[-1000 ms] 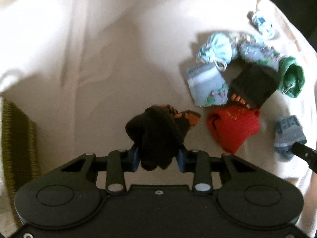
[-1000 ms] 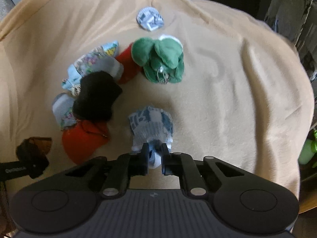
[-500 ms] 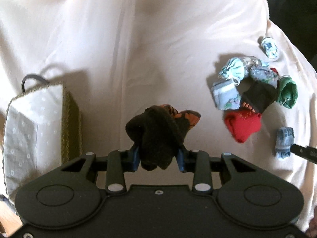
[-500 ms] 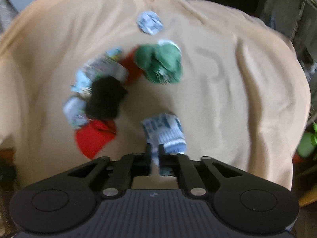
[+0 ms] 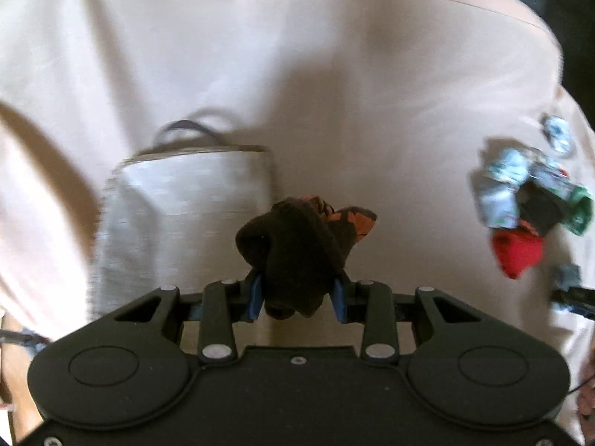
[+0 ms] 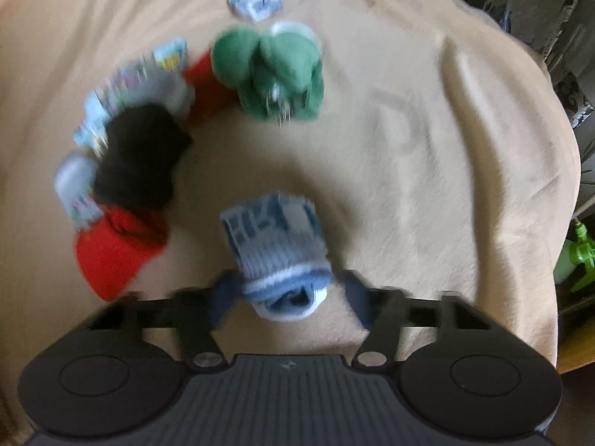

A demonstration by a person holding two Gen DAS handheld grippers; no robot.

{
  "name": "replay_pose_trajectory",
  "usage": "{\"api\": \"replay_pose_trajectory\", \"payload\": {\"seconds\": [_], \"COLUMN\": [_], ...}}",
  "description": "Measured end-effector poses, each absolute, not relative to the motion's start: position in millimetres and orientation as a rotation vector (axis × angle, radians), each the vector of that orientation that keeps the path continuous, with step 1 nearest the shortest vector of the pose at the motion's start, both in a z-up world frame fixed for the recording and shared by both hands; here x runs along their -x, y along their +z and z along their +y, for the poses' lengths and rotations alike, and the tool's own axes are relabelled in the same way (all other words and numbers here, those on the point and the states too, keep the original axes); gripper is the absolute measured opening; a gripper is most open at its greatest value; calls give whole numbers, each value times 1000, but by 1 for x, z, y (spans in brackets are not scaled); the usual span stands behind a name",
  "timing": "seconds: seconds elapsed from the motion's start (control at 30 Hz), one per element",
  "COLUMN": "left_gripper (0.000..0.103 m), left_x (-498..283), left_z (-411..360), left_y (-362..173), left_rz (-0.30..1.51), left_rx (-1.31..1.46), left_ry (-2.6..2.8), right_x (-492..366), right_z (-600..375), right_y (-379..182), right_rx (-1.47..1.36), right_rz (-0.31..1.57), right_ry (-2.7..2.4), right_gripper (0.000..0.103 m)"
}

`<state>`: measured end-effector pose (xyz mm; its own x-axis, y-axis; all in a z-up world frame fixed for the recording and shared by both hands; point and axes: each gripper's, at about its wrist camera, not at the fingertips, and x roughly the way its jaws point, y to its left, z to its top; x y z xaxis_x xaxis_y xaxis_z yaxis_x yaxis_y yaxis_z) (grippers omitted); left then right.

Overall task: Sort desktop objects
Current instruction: 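Carry both socks to the woven basket and open both tools to drop them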

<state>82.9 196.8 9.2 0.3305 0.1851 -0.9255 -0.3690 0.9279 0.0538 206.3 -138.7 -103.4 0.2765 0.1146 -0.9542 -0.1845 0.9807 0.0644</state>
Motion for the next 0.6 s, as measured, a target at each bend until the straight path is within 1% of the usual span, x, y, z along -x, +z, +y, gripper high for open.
{"api": "replay_pose_trajectory", "payload": {"seconds": [0.03,0.07,0.1,0.13,0.33,0.6], "left_gripper": [36,36,36,36,36,36], "left_x": [-80,-76,-72,-69,-48,-40], "left_z": [204,213,222,230,270,287], "left_y": [9,7,5,2,-29,-69], "left_rz": [1180,1181,1184,1189,1247,1343], "left_rx": [182,190,200,213,303,357], "left_ry": [385,407,428,448,546,561], "right_x": [-204,-203,-201,-200,-183,-121], "right_z": [-136,-133,-130,-128,-105,-4], "right_y": [-101,-98,-94,-89,-44,24], "right_rx": [75,90,101,105,-9,-19], "right_rz": [1261,1256,1253,1253,1265,1221], "right_ry": [193,195,197,200,351,752], "right_gripper": [35,26,23,22,21,21]}}
